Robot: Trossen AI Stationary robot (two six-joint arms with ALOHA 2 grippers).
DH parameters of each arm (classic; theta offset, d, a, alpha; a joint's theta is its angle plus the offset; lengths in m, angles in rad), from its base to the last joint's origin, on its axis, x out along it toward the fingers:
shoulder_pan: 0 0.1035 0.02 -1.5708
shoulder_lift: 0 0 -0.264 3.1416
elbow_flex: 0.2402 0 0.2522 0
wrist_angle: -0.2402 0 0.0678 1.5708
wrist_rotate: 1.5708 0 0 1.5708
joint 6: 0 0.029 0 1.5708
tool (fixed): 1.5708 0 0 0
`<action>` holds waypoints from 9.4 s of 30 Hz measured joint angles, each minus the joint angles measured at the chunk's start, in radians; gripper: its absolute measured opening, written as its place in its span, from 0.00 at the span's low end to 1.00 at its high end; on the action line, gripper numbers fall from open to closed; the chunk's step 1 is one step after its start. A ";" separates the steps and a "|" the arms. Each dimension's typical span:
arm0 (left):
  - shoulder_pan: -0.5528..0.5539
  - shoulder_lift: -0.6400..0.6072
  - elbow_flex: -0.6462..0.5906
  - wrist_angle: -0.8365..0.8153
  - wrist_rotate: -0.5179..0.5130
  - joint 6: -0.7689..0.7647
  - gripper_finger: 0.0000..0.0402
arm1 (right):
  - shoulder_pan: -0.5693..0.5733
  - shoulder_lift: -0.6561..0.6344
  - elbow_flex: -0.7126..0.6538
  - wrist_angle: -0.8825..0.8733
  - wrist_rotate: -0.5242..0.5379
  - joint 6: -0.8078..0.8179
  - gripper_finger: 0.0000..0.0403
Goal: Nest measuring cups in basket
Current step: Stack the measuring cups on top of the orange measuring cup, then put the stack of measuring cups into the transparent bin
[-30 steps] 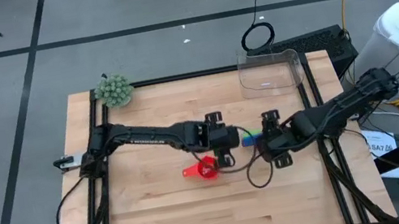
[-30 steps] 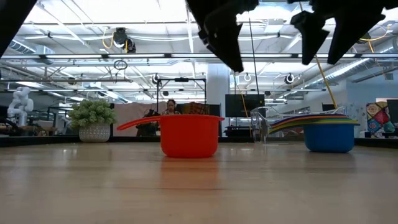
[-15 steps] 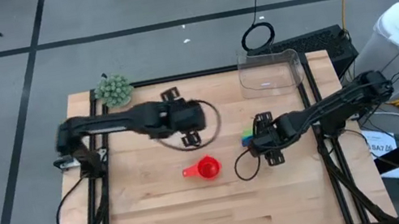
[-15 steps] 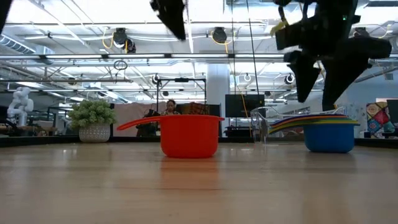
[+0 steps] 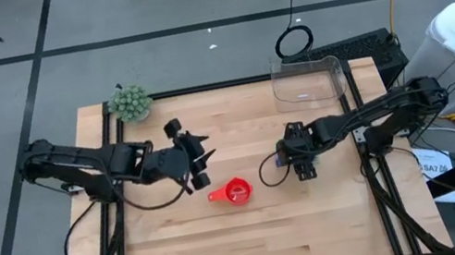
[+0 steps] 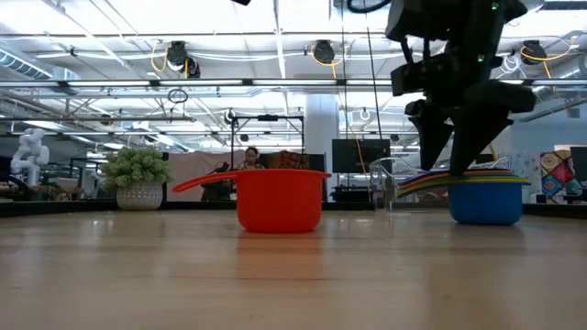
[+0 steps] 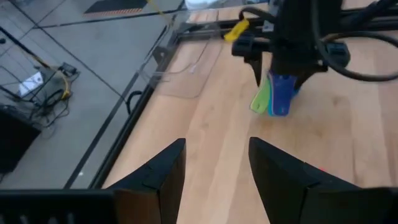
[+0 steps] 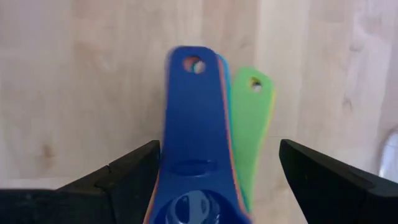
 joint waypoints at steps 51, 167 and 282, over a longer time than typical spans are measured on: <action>-0.089 0.002 -0.051 -0.004 -0.078 -0.082 0.45 | -0.017 0.054 0.003 0.024 -0.124 -0.037 0.53; -0.104 -0.047 -0.050 -0.313 -0.155 -0.297 0.45 | 0.161 0.334 0.601 0.057 -0.001 -0.209 0.36; -0.430 -0.118 -0.136 -0.430 -0.452 -0.657 0.45 | 0.040 0.659 0.666 0.134 -0.101 -0.179 0.48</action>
